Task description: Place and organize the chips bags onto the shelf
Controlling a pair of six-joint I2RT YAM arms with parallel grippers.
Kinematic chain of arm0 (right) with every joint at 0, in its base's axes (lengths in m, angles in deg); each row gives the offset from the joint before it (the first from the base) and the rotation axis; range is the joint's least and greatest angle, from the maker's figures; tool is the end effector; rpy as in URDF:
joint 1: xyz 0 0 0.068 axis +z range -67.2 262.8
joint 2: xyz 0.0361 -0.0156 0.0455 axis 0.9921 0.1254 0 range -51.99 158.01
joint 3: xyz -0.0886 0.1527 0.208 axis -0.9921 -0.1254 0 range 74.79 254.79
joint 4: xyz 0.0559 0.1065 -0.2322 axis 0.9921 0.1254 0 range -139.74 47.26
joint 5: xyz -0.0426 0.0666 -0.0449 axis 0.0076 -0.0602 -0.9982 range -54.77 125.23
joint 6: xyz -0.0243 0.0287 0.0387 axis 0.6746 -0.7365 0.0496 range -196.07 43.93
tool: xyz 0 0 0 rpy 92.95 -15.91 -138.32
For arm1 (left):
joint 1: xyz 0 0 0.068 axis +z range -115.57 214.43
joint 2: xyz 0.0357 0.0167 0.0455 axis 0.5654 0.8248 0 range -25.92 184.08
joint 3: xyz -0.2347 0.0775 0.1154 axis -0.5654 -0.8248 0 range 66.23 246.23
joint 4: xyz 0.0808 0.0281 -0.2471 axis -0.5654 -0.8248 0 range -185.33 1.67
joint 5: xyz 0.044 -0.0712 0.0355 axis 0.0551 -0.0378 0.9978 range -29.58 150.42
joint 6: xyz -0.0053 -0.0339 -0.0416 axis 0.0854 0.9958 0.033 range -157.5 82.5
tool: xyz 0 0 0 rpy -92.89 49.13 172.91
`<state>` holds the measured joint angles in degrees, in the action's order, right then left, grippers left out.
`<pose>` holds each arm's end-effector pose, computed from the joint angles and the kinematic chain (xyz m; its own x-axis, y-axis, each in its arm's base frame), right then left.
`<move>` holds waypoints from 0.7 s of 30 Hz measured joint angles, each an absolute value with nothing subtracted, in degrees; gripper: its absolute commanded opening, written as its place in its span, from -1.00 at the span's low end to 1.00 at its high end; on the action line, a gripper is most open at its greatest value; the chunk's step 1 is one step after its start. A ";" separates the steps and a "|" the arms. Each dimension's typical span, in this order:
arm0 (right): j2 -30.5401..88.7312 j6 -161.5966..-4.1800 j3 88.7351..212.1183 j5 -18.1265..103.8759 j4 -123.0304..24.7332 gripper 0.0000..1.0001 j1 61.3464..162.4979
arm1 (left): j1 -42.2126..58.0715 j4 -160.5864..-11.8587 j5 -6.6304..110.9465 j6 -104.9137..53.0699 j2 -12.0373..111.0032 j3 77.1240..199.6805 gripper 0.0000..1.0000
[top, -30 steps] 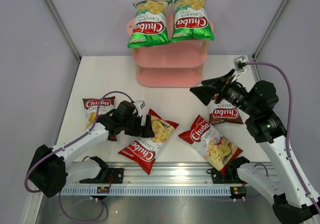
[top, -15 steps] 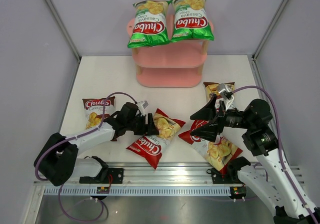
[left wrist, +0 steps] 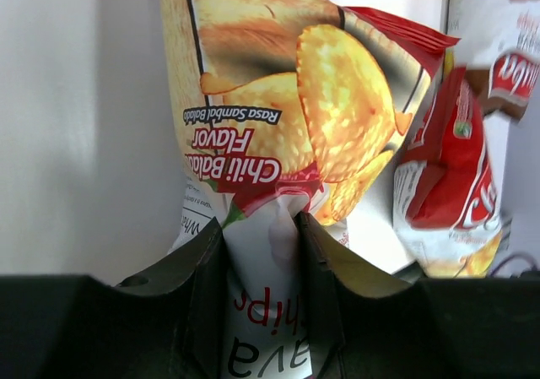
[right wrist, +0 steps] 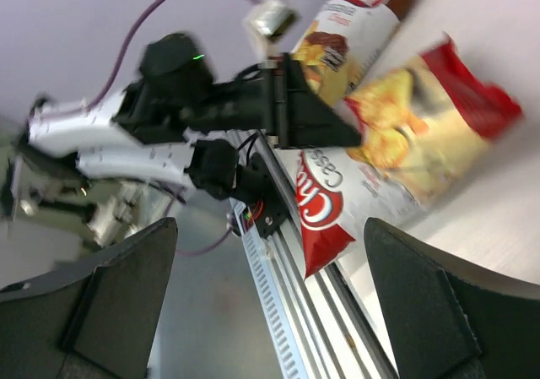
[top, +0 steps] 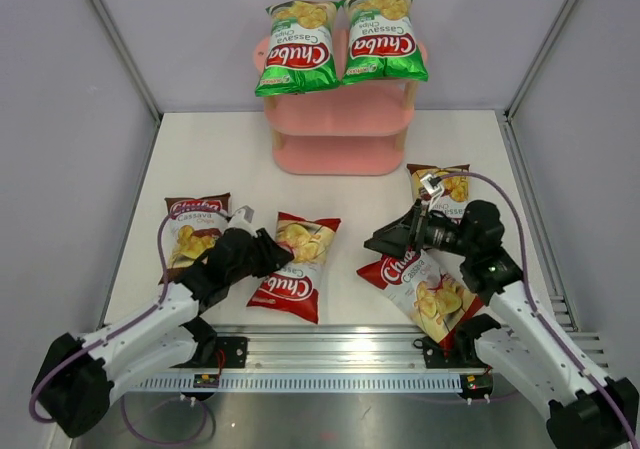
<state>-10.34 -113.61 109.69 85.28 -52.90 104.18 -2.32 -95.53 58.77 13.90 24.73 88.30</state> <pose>0.1481 0.0874 0.3136 -0.6229 0.1762 -0.7622 -0.7151 0.2668 0.6461 0.1480 -0.1116 0.1890 -0.7744 -0.3967 -0.4929 0.0186 0.7644 -0.6444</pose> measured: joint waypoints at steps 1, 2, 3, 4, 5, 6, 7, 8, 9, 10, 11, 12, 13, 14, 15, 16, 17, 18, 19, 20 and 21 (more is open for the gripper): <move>-8.76 -116.37 106.85 83.72 -56.22 0.99 104.27 | -2.32 -96.05 60.54 15.51 22.35 87.29 -0.54; -6.99 -118.92 104.03 81.95 -59.26 0.99 104.64 | -2.32 -96.47 62.22 17.11 20.21 86.33 -0.57; -5.03 -121.07 101.53 79.31 -61.25 0.99 105.69 | -2.32 -96.95 63.73 18.77 18.37 85.63 -0.58; -3.58 -122.53 99.72 76.64 -62.34 0.99 107.22 | -2.32 -97.74 65.37 20.63 16.49 85.04 -0.58; -2.60 -123.27 98.45 73.41 -62.96 0.99 109.52 | -2.32 -98.37 66.99 22.46 14.50 84.36 -0.60; -1.83 -123.93 97.43 70.33 -64.01 0.99 112.53 | -2.32 -98.98 68.45 24.36 12.51 83.60 -0.63; -1.40 -124.32 96.77 67.09 -65.34 0.99 116.29 | -2.32 -99.35 69.94 26.24 10.55 82.79 -0.62; -0.83 -124.61 96.44 63.90 -67.26 0.99 120.18 | -2.32 -99.70 71.29 28.06 8.64 82.05 -0.62; -0.39 -124.78 96.22 61.43 -69.45 0.99 123.09 | -2.32 -100.29 72.52 29.92 6.72 81.52 -0.62; 0.42 -124.91 95.74 58.15 -72.70 0.99 126.21 | -2.32 -101.19 73.74 31.69 5.08 81.43 -0.61; 1.47 -124.96 95.17 54.70 -75.98 0.99 128.90 | -2.32 -101.60 74.83 33.26 3.64 81.43 -0.60; 2.67 -124.87 94.41 51.44 -79.11 0.99 131.50 | -2.32 -101.93 75.97 34.75 2.22 81.46 -0.57; 4.20 -124.72 93.62 48.25 -81.99 0.99 133.75 | -2.32 -102.13 77.15 36.19 0.97 81.48 -0.57; 6.06 -124.37 93.03 45.54 -84.49 0.99 135.87 | -2.32 -102.37 78.37 37.63 -0.49 81.61 -0.58; 7.78 -124.13 92.75 43.64 -86.10 0.99 137.38 | -2.32 -102.50 79.27 38.75 -1.56 81.65 -0.58; 10.10 -123.58 92.53 41.19 -88.11 0.99 139.26 | -2.32 -102.52 80.19 39.69 -2.50 81.74 -0.59; 12.68 -122.90 92.55 39.05 -90.39 0.98 140.90 | -2.32 -102.83 81.00 40.78 -3.29 82.05 -0.59; 15.02 -122.33 92.55 37.34 -92.70 0.99 142.37 | -2.32 -102.89 81.68 41.76 -3.88 82.35 -0.59; 17.42 -121.81 92.55 35.62 -95.22 0.99 143.74 | -2.32 -102.87 82.22 42.66 -4.43 82.66 -0.60; 19.80 -121.15 92.55 33.93 -98.21 0.99 144.99 | -2.32 -102.85 82.70 43.71 -5.04 82.99 -0.59; 21.79 -120.63 92.57 32.67 -100.68 0.99 145.95 | -2.32 -102.78 82.96 44.43 -5.48 83.23 -0.59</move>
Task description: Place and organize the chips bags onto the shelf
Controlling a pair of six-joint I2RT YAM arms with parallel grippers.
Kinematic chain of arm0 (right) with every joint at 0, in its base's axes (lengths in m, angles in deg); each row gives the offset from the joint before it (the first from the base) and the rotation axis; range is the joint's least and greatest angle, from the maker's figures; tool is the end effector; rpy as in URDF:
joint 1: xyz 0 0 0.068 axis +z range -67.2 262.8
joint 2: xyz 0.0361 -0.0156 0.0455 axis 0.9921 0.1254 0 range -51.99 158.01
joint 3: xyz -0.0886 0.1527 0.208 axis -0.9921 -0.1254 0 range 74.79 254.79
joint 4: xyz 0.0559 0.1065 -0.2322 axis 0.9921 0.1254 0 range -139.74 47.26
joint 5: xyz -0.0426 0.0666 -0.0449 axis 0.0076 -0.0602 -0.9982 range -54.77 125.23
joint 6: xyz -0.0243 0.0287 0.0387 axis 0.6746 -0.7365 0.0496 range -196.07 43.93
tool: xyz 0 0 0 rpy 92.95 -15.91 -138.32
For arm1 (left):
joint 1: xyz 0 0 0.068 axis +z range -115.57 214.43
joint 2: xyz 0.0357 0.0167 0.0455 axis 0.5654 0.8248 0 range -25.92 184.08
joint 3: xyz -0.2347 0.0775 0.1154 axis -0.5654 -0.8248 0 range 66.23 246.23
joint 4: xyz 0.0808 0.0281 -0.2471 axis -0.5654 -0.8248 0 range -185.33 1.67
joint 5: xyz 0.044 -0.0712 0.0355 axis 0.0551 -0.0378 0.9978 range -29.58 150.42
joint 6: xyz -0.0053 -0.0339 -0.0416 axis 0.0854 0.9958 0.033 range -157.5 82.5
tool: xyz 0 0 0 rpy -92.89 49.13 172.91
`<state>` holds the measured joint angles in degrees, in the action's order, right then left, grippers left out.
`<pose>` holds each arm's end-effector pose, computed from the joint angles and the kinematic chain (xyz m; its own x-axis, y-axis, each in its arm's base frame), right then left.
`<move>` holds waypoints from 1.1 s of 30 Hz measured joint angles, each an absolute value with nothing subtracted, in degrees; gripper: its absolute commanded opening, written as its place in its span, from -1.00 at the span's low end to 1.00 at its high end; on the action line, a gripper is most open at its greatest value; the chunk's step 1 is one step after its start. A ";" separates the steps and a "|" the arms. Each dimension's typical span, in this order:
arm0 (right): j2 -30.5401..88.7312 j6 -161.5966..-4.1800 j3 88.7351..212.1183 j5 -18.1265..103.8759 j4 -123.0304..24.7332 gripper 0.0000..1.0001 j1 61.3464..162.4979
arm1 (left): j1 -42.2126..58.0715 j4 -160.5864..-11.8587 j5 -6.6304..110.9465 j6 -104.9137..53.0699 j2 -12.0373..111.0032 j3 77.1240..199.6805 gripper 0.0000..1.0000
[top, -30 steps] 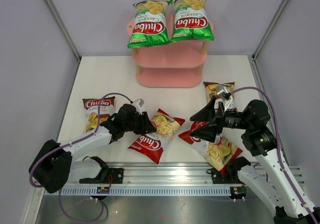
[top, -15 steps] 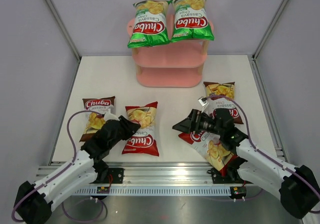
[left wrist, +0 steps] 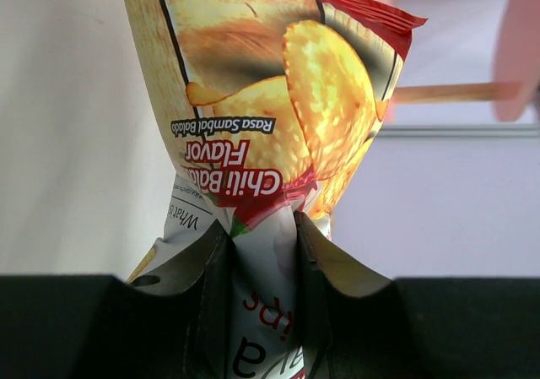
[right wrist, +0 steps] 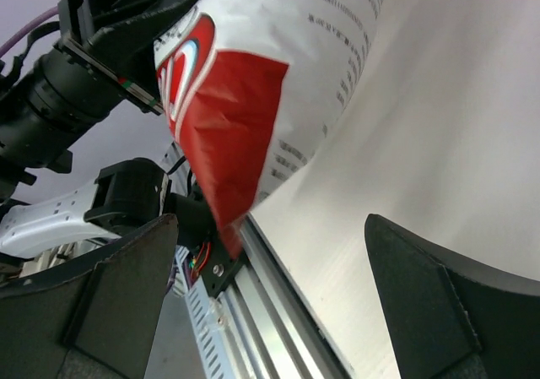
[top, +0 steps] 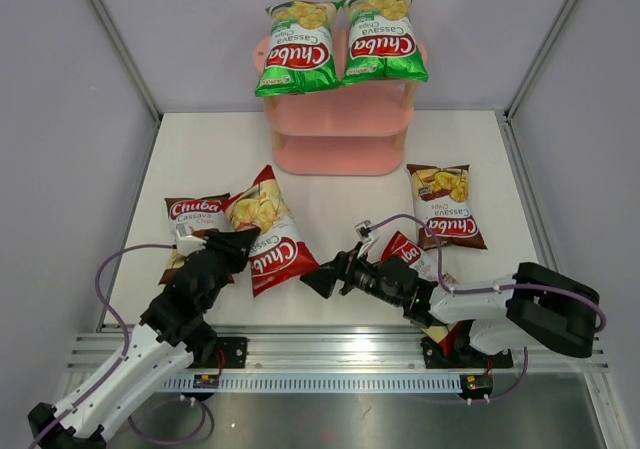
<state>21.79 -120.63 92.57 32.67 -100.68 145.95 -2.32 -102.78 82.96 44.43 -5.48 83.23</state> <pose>0.1107 0.2154 0.1877 -0.6396 0.2883 -0.7126 -0.5929 0.4049 0.6960 0.1065 -0.0623 0.2180 -0.2923 -0.9230 -0.2503 -0.2073 0.3166 -0.9256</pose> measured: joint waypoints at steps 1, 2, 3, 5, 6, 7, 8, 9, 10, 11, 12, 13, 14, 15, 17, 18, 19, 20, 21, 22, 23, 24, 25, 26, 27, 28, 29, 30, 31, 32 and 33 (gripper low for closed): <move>23.78 -119.93 92.57 31.29 -103.48 0.99 146.83 | -2.32 -102.65 83.18 45.28 -5.98 83.49 -0.60; 25.38 -119.32 92.68 30.30 -105.73 0.99 147.50 | -2.32 -102.37 83.25 46.13 -6.37 83.64 -0.59; 26.67 -118.64 92.88 29.43 -107.54 0.99 148.11 | -2.32 -102.13 83.27 46.92 -6.59 83.84 -0.60; 28.63 -117.33 93.75 27.92 -110.69 0.99 149.08 | -2.32 -101.25 83.18 48.39 -6.85 83.95 -0.59; 29.44 -116.83 94.26 27.46 -112.11 0.99 149.38 | -2.32 -101.08 83.16 48.93 -6.85 84.01 -0.60; 30.69 -116.06 94.85 26.96 -114.82 0.99 149.84 | -2.32 -100.90 83.12 49.59 -6.83 84.10 -0.59; 31.61 -115.62 95.31 26.57 -116.48 0.99 150.08 | -2.32 -100.60 83.05 50.22 -6.83 84.14 -0.59; 32.74 -115.19 95.90 26.06 -118.04 0.99 150.39 | -2.32 -100.25 82.94 51.03 -6.83 84.14 -0.59; 33.99 -114.75 96.55 25.56 -119.30 0.99 150.58 | -2.32 -99.88 82.77 51.66 -6.81 84.14 -0.59; 35.06 -114.36 97.21 25.23 -120.09 0.99 150.67 | -2.32 -99.35 82.57 52.34 -6.77 84.14 -0.59; 35.98 -114.05 97.93 25.08 -120.53 0.99 150.72 | -2.32 -98.81 82.29 52.98 -6.68 84.14 -0.59; 36.85 -113.68 98.76 24.73 -120.81 0.99 150.80 | -2.32 -98.24 81.92 53.59 -6.63 84.14 -0.59; 37.64 -113.24 99.55 24.27 -121.23 0.99 150.89 | -2.32 -97.67 81.52 54.16 -6.57 84.14 -0.59; 38.16 -112.89 100.16 23.84 -121.51 0.99 150.98 | -2.32 -97.23 81.19 54.55 -6.50 84.14 -0.60; 39.15 -111.93 101.45 22.46 -121.97 0.99 151.24 | -2.32 -96.21 80.54 55.47 -6.15 84.14 -0.60; 39.37 -111.41 101.82 21.98 -122.01 0.99 151.28 | -2.26 -95.88 80.54 55.77 -6.00 84.17 -0.60; 39.50 -110.84 102.15 21.32 -122.08 0.99 151.35 | -2.19 -95.64 80.52 56.04 -5.91 84.19 -0.60; 39.61 -110.29 102.45 20.99 -122.06 0.99 151.39 | -2.19 -95.42 80.52 56.30 -5.87 84.19 -0.60; 39.67 -109.53 102.91 20.71 -121.99 0.99 151.46 | -2.19 -95.07 80.52 56.63 -5.83 84.19 -0.60; 39.69 -108.78 103.39 20.38 -121.97 0.99 151.50 | -2.21 -94.68 80.52 56.89 -5.76 84.19 -0.60; 39.69 -108.06 103.87 19.94 -121.95 0.99 151.50 | -2.24 -94.26 80.54 57.11 -5.63 84.21 -0.60; 39.69 -107.47 104.20 19.60 -121.95 0.99 151.52 | -2.28 -93.93 80.58 57.37 -5.54 84.21 -0.60; 39.69 -106.77 104.53 19.25 -121.93 0.99 151.55 | -2.35 -93.60 80.60 57.61 -5.54 84.21 -0.60; 39.69 -106.07 104.77 19.00 -121.93 0.99 151.55 | -2.45 -93.21 80.63 57.89 -5.56 84.21 -0.60; 39.69 -105.46 105.05 18.70 -121.90 0.99 151.55 | -2.56 -92.88 80.65 58.11 -5.56 84.19 -0.60; 39.69 -104.87 105.36 18.52 -121.88 0.99 151.55 | -2.72 -92.60 80.80 58.37 -5.56 84.19 -0.60; 39.67 -104.43 105.67 18.33 -121.88 0.98 151.55 | -2.83 -92.27 80.91 58.55 -5.56 84.19 -0.60; 39.67 -104.06 106.08 18.24 -121.82 0.96 151.50 | -3.02 -91.86 81.11 58.70 -5.56 84.19 -0.60; 39.65 -103.80 106.50 18.22 -121.62 0.82 151.42 | -3.26 -91.55 81.35 58.79 -5.56 84.19 -0.60; 39.58 -103.58 106.76 18.22 -121.42 0.69 151.28 | -3.50 -91.20 81.70 58.85 -5.56 84.19 -0.60; 39.50 -103.30 106.96 18.44 -121.38 0.58 150.87 | -3.72 -91.09 81.98 58.94 -5.56 84.19 -0.60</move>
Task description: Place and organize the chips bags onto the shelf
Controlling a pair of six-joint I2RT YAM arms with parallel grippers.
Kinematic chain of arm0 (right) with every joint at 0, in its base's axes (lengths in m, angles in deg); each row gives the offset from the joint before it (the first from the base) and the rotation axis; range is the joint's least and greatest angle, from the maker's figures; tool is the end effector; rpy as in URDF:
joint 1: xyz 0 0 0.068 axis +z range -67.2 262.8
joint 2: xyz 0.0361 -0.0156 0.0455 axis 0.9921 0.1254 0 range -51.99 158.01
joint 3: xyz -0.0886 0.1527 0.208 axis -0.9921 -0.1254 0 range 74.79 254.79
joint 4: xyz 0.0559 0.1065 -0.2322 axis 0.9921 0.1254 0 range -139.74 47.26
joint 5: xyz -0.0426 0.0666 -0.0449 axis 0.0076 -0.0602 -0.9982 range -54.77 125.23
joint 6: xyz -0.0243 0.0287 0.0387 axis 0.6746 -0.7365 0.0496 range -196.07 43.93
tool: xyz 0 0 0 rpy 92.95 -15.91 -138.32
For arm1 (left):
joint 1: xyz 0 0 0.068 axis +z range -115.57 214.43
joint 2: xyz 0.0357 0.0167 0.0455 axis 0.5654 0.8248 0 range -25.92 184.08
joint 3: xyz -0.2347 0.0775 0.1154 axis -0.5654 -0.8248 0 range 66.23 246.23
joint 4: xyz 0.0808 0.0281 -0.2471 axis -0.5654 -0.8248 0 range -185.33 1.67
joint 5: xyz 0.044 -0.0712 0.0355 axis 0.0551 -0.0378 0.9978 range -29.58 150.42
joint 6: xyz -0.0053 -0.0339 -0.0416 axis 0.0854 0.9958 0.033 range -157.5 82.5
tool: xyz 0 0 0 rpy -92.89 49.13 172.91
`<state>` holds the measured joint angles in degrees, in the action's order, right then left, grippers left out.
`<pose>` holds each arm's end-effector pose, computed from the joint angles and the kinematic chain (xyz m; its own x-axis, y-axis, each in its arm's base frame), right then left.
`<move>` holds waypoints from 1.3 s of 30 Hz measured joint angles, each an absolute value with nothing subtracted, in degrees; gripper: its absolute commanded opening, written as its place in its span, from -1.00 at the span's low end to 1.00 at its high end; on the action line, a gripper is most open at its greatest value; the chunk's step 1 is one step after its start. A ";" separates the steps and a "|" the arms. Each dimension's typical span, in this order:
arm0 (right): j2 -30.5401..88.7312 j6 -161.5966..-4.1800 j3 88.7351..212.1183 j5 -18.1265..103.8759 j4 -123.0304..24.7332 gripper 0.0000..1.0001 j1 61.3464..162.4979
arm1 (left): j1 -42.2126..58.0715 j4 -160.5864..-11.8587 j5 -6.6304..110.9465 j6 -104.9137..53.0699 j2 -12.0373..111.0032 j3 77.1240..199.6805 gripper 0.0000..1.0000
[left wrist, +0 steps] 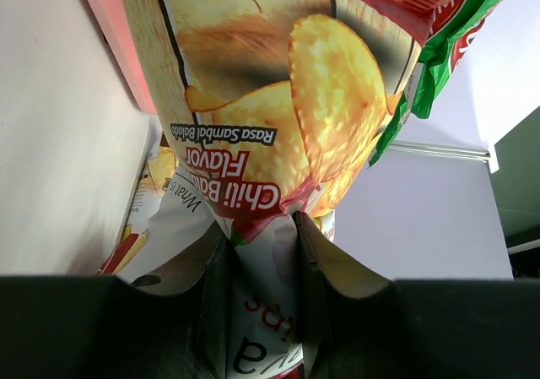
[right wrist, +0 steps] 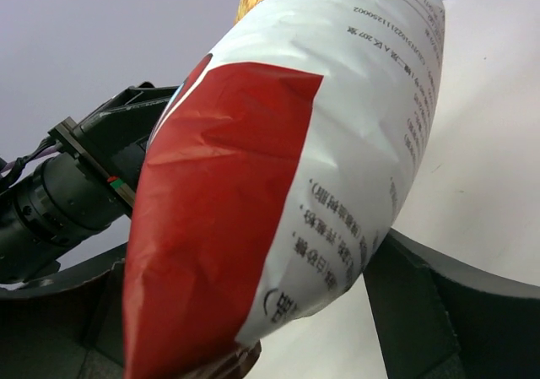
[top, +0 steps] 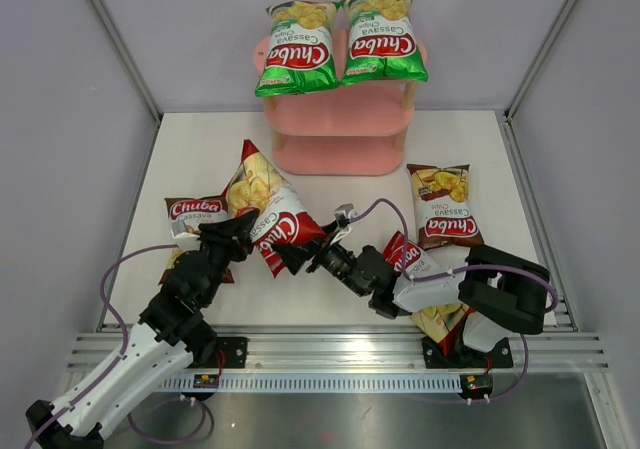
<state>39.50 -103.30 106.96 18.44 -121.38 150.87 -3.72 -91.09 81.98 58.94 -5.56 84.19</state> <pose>0.1249 0.2829 0.2203 -0.2872 0.4593 -0.8406 -0.7325 0.4601 0.5017 0.1077 -0.0677 0.2454 -0.2769 -0.9577 0.0788 -0.1025 -0.0521 -0.9934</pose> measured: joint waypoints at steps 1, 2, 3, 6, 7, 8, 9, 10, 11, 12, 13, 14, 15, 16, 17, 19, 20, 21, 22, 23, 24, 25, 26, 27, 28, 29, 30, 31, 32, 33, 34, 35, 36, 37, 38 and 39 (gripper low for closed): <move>39.43 -103.25 107.00 18.63 -121.38 0.45 150.61 | -3.85 -91.05 82.22 58.99 -5.59 84.19 -0.58; 39.34 -103.30 106.98 19.42 -121.25 0.25 149.97 | -3.98 -91.16 82.37 58.94 -5.65 84.19 -0.49; 39.23 -103.21 106.98 20.34 -121.03 0.13 149.38 | -4.07 -91.40 82.57 58.92 -5.78 84.19 -0.43; 38.73 -103.30 106.98 23.68 -120.07 -0.26 147.94 | -4.29 -92.51 83.10 58.13 -6.85 84.25 -0.14; 38.56 -103.08 106.98 24.71 -119.85 -0.33 147.55 | -4.38 -93.04 83.27 57.67 -7.44 84.25 -0.04; 38.45 -103.03 106.98 25.34 -119.63 -0.41 147.26 | -4.49 -93.56 83.47 57.02 -8.08 84.36 0.08; 38.27 -102.92 106.98 26.15 -119.22 -0.49 146.91 | -4.57 -94.35 83.62 56.41 -8.67 84.56 0.33; 38.12 -102.97 106.98 26.87 -118.84 -0.54 146.61 | -4.68 -95.03 83.77 55.84 -9.17 84.78 0.42; 37.90 -103.19 106.98 27.44 -118.84 -0.58 146.32 | -4.75 -96.05 84.19 54.75 -9.61 85.04 0.49; 37.57 -103.38 106.96 27.77 -118.78 -0.61 145.99 | -4.75 -96.95 84.60 53.87 -9.96 85.30 0.56; 37.25 -103.65 106.91 28.01 -118.56 -0.61 145.62 | -4.86 -97.71 84.67 53.15 -10.22 85.61 0.73; 36.96 -103.91 106.85 28.29 -118.49 -0.62 145.19 | -5.14 -98.70 84.67 52.14 -10.42 86.05 0.79; 36.74 -104.13 106.76 28.45 -118.49 -0.62 144.86 | -5.38 -99.66 84.67 51.66 -10.48 86.48 0.88; 36.50 -104.65 106.63 28.64 -118.54 -0.63 144.36 | -5.71 -101.01 84.71 50.81 -10.48 87.07 0.94; 36.24 -105.31 106.56 28.80 -118.58 -0.62 143.77 | -6.04 -102.78 84.69 49.98 -10.48 87.69 0.98; 35.85 -106.82 106.41 28.97 -118.93 -0.62 142.28 | -6.41 -106.72 85.37 47.99 -10.48 89.11 0.98; 35.63 -107.73 106.30 29.12 -118.98 -0.62 141.40 | -6.48 -108.31 85.81 47.01 -10.48 89.67 0.98; 35.37 -108.72 106.17 29.41 -118.98 -0.62 140.36 | -6.50 -110.13 86.44 45.96 -10.48 90.31 0.98; 35.17 -109.59 106.02 29.63 -119.04 -0.62 139.44 | -6.50 -112.07 87.18 44.69 -10.48 91.03 0.98; 34.95 -110.68 105.82 29.93 -119.02 -0.62 138.43 | -6.50 -113.80 87.93 43.38 -10.50 91.69 0.98; 34.73 -111.69 105.62 30.15 -119.00 -0.63 137.49 | -6.50 -115.59 88.63 42.16 -10.50 92.43 0.98; 34.51 -112.69 105.49 30.37 -118.93 -0.63 136.64 | -6.50 -117.01 89.26 40.84 -10.50 93.08 0.98; 34.25 -113.77 105.40 30.44 -118.87 -0.63 135.83 | -6.50 -118.32 89.72 39.58 -10.57 93.72 0.98; 33.97 -114.75 105.36 30.44 -118.82 -0.63 135.02 | -6.50 -119.55 90.20 38.27 -10.74 94.31 0.98; 33.64 -115.75 105.34 30.50 -118.71 -0.63 134.24 | -6.50 -120.58 90.53 36.87 -11.01 94.77 0.98; 33.25 -116.63 105.34 30.59 -118.56 -0.63 133.41 | -6.50 -121.63 90.83 35.45 -11.29 95.20 0.98; 32.83 -117.46 105.34 30.68 -118.45 -0.63 132.53 | -6.50 -122.67 91.01 34.07 -11.55 95.69 0.98; 32.57 -118.12 105.34 30.83 -118.43 -0.63 131.83 | -6.50 -123.55 91.16 32.50 -11.73 96.17 0.98; 32.28 -118.86 105.34 30.90 -118.41 -0.63 130.96 | -6.50 -124.58 91.29 30.90 -11.71 96.84 0.98; 32.07 -119.80 105.34 30.98 -118.34 -0.63 130.08 | -6.50 -125.47 91.38 29.44 -11.66 97.59 0.98; 31.89 -120.76 105.38 31.18 -118.01 -0.63 129.12 | -6.50 -126.50 91.55 27.69 -11.53 98.55 0.98; 31.83 -121.74 105.47 31.46 -117.58 -0.63 128.12 | -6.50 -127.42 91.77 26.07 -11.29 99.71 0.98; 31.80 -122.75 105.60 31.49 -117.07 -0.63 127.04 | -6.50 -128.75 91.97 24.45 -10.83 101.15 0.98; 31.80 -123.47 105.73 31.46 -116.57 -0.63 126.21 | -6.50 -129.58 92.19 22.59 -10.28 102.61 0.98; 31.80 -124.34 106.02 31.44 -115.78 -0.63 125.12 | -6.50 -130.22 92.23 21.04 -9.83 103.82 0.98; 31.80 -125.22 106.43 31.35 -114.95 -0.63 124.16 | -6.50 -131.35 92.23 18.64 -9.02 105.81 0.98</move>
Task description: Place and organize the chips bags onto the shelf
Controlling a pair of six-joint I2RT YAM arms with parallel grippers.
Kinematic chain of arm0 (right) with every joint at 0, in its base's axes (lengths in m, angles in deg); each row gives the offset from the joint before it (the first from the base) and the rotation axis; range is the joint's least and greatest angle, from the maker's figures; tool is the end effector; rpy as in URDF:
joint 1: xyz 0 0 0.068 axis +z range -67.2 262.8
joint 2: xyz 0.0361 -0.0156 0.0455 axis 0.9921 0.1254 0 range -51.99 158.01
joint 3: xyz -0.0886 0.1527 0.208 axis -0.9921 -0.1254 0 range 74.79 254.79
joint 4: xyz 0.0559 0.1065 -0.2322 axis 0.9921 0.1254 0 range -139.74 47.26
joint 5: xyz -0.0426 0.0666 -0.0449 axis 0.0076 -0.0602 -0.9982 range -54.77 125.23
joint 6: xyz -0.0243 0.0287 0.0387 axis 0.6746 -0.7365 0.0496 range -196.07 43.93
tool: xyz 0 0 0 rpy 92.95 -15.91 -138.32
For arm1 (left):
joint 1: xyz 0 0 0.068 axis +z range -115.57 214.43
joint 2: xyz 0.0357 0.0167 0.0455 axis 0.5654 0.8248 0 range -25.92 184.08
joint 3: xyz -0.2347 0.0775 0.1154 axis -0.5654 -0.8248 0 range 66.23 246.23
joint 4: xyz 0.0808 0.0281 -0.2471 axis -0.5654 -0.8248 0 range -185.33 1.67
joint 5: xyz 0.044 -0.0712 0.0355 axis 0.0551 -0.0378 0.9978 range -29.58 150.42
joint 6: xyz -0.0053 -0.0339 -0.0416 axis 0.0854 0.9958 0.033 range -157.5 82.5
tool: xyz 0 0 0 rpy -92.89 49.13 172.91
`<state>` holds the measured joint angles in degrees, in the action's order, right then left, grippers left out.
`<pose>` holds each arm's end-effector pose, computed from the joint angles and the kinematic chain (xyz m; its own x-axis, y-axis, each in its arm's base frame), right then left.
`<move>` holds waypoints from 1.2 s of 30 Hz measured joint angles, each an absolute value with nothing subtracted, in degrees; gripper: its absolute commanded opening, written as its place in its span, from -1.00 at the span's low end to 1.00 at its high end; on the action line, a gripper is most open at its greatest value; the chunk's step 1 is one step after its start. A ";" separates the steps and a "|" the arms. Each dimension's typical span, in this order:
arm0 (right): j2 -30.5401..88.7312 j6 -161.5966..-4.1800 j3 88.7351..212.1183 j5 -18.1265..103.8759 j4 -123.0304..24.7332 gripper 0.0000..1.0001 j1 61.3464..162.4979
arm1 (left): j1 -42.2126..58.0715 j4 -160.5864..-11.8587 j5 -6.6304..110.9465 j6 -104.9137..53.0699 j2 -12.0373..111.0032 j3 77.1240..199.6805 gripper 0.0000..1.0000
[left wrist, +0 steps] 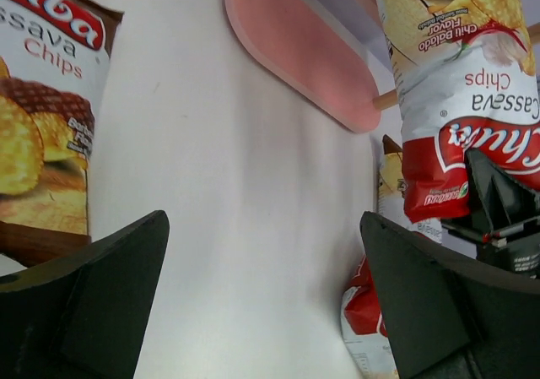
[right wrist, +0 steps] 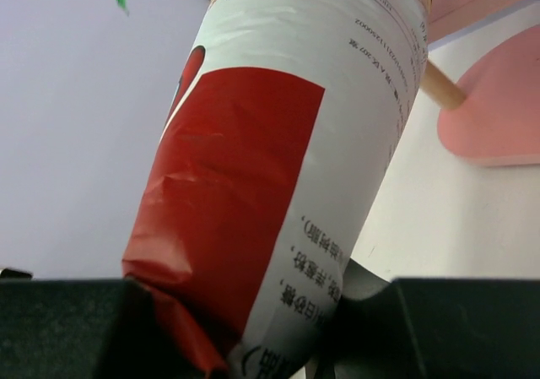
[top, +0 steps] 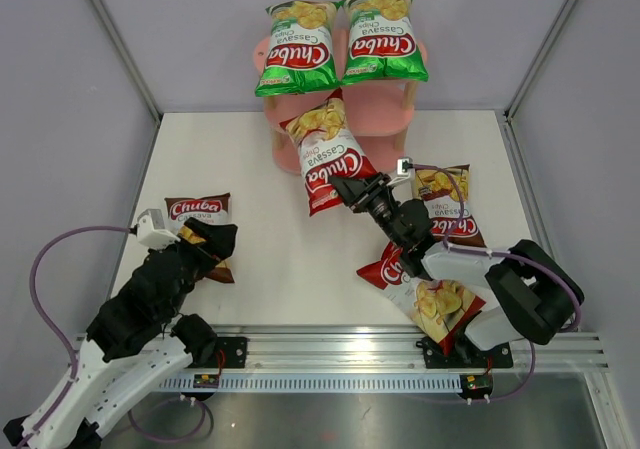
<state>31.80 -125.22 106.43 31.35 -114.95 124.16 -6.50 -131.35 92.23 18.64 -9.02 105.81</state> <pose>0.2236 0.1938 0.2440 -0.3503 0.6970 -0.6257 -0.5273 0.4054 0.7468 0.0639 -0.0303 0.3038 -0.2986 -0.6751 -0.6746 -0.1160 0.7273 -0.6764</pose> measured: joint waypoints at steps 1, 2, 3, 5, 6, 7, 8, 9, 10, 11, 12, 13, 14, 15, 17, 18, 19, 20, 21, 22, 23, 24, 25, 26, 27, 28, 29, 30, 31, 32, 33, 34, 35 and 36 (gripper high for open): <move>31.80 -125.98 106.89 31.22 -114.32 -0.63 123.26 | -6.50 -131.83 92.19 16.78 -8.51 107.05 0.98; 31.83 -126.60 107.41 31.14 -113.73 -0.63 122.45 | -6.50 -132.25 92.10 14.33 -8.08 108.45 0.98; 31.89 -127.14 107.98 31.00 -113.34 -0.63 121.80 | -6.50 -132.73 91.90 11.86 -7.68 109.87 0.98; 32.68 -128.08 109.67 30.50 -113.29 -0.63 120.75 | -6.50 -133.06 91.03 6.42 -7.07 112.67 0.98; 33.22 -128.41 110.58 30.26 -113.31 -0.63 120.44 | -6.50 -133.23 90.66 4.52 -6.90 113.70 0.98; 34.08 -128.87 111.89 30.15 -113.31 -0.62 120.03 | -6.50 -133.52 90.13 2.14 -6.74 114.90 0.98; 35.06 -129.39 113.23 29.93 -113.29 -0.62 119.68 | -6.50 -133.80 89.43 -0.12 -6.70 115.95 0.98; 36.09 -129.94 114.58 29.43 -113.31 -0.62 119.39 | -6.50 -134.15 88.84 -2.08 -6.72 116.84 0.98; 37.20 -130.60 115.87 28.67 -113.31 -0.62 119.18 | -6.50 -134.61 88.30 -3.85 -6.79 117.54 0.98; 38.45 -131.25 117.12 27.97 -113.27 -0.62 119.00 | -6.50 -135.02 87.66 -5.49 -6.98 117.98 0.98; 39.80 -131.95 118.50 27.05 -113.27 -0.61 118.91 | -6.50 -135.13 87.21 -6.98 -7.44 118.04 0.98; 41.38 -132.56 120.03 26.24 -113.10 -0.61 118.85 | -6.50 -135.48 86.86 -8.42 -8.12 118.04 0.98; 43.10 -133.22 121.73 25.43 -112.92 -0.61 118.80 | -6.50 -135.81 86.42 -9.62 -9.02 117.96 0.98; 44.61 -133.74 123.26 24.84 -112.77 -0.61 118.78 | -6.50 -136.01 86.11 -10.72 -10.11 117.80 0.98; 47.69 -134.77 126.25 23.84 -112.13 -0.61 118.76 | -6.50 -136.20 85.94 -12.25 -13.04 117.21 0.98; 49.38 -135.43 127.94 23.35 -111.83 -0.61 118.76 | -6.50 -136.25 85.94 -12.81 -14.77 116.84 0.98; 51.12 -135.97 129.73 22.76 -111.30 -0.61 118.78 | -6.50 -136.27 85.96 -13.32 -16.51 116.51 0.98; 52.83 -136.56 131.46 22.22 -111.04 -0.61 118.78 | -6.50 -136.16 86.20 -13.58 -18.33 116.23 0.98; 54.27 -137.04 132.86 21.78 -110.95 -0.60 118.76 | -6.50 -136.20 86.40 -13.62 -19.68 115.95 0.98; 55.87 -137.44 134.41 21.10 -110.76 -0.59 118.80 | -6.50 -136.20 86.70 -13.64 -21.23 115.64 0.98; 57.38 -137.66 135.94 20.47 -110.32 -0.57 118.85 | -6.50 -136.25 86.94 -13.62 -22.48 115.47 0.98; 58.84 -137.83 137.62 19.49 -109.80 -0.56 118.96 | -6.50 -136.23 87.10 -13.62 -23.51 115.29 0.98; 60.30 -137.83 139.33 18.52 -109.71 -0.56 119.04 | -6.50 -136.23 87.25 -13.62 -24.27 115.14 0.98; 61.62 -137.83 141.03 17.63 -109.38 -0.56 119.18 | -6.50 -136.20 87.42 -13.62 -24.91 115.01 0.98; 62.49 -137.85 142.28 16.97 -109.23 -0.56 119.31 | -6.50 -136.23 87.62 -13.60 -25.23 114.92 0.98; 63.67 -137.85 144.18 16.08 -108.31 -0.55 119.55 | -6.50 -136.20 87.80 -13.60 -25.39 114.83 0.98; 64.87 -137.96 146.14 15.42 -107.79 -0.55 119.77 | -6.50 -136.23 87.88 -13.60 -25.41 114.74 0.98; 66.12 -138.09 148.16 14.94 -106.89 -0.54 119.98 | -6.50 -136.20 87.90 -13.60 -25.41 114.59 0.98; 67.12 -138.22 149.66 14.74 -106.39 -0.54 120.20 | -6.50 -136.23 87.93 -13.60 -25.41 114.44 0.98; 68.33 -138.49 151.39 14.55 -105.97 -0.54 120.44 | -6.50 -136.23 87.93 -13.60 -25.41 114.35 0.98; 69.48 -138.70 153.03 14.33 -105.29 -0.54 120.73 | -6.50 -136.23 87.95 -13.62 -25.41 114.33 0.98; 70.45 -138.90 154.43 14.11 -104.64 -0.54 121.01 | -6.50 -136.23 87.95 -13.60 -25.41 114.33 0.98; 71.32 -139.05 155.70 13.87 -104.16 -0.52 121.34 | -6.50 -136.23 87.97 -13.60 -25.41 114.33 0.98; 71.98 -139.19 156.68 13.56 -103.83 -0.50 121.69 | -6.50 -136.23 87.97 -13.62 -25.41 114.33 0.98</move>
